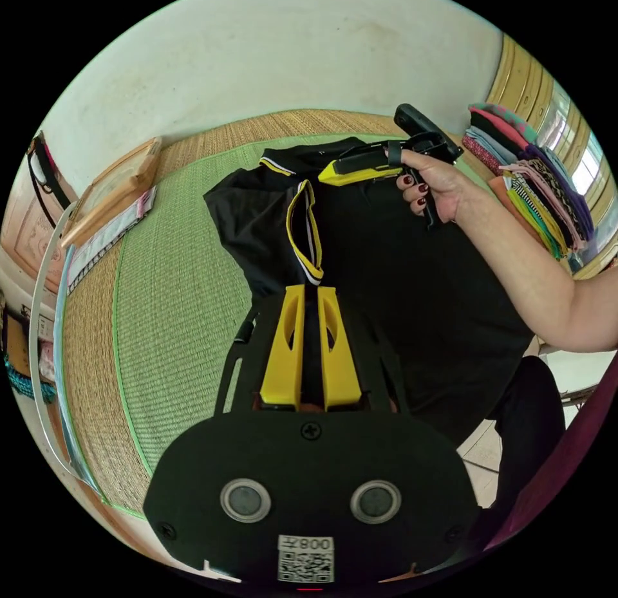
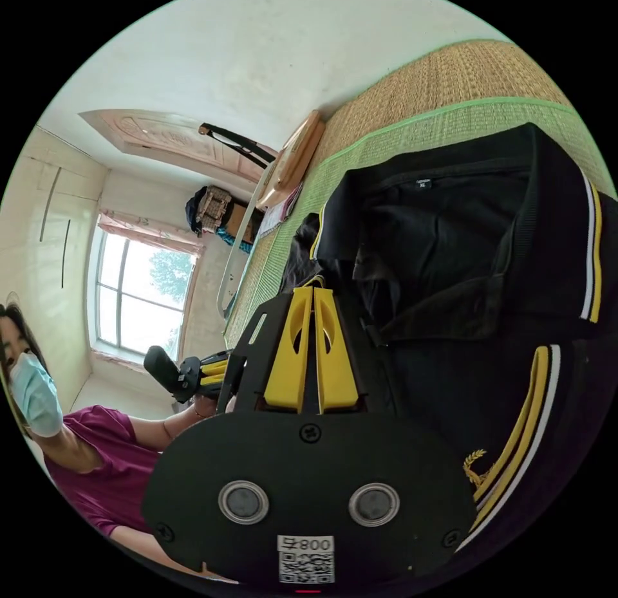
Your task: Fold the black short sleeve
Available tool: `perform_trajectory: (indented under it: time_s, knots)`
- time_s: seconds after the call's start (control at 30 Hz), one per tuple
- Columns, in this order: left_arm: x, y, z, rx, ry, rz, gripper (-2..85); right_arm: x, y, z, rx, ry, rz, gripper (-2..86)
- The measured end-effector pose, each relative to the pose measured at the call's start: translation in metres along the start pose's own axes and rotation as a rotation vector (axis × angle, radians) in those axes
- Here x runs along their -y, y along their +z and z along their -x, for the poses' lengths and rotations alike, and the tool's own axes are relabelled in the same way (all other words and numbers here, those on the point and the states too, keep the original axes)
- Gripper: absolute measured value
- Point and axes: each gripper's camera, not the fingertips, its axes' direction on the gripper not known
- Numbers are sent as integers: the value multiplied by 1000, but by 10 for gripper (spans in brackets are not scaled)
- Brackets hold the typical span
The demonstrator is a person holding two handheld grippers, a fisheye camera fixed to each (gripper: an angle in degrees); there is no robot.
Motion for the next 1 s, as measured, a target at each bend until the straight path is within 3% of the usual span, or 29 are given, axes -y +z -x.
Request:
perform_trajectory:
  time_s: [0.2, 0.37, 0.43, 0.67, 0.7, 0.8, 1.0]
  knots:
    - [19, 7, -24, 7, 16, 24, 45, 5, 22, 42, -28, -146, 51, 1]
    - [36, 9, -25, -12, -27, -13, 37, 21, 87, 71, -182, -242, 199, 0]
    - [46, 31, -20, -2, -60, 51, 29, 24, 109, 67, -286, -237, 253, 0]
    - [63, 39, -17, -10, -102, 21, 5, 18, 117, 67, -330, -249, 237, 0]
    - [69, 50, -15, -25, -101, 70, 4, 17, 117, 66, -321, -241, 236, 0]
    - [77, 38, -11, -41, -127, -22, 2, 5, 102, 73, -318, -261, 216, 1]
    - [112, 31, 5, -58, -125, -124, 1, -59, 0, 77, -541, -262, 50, 1]
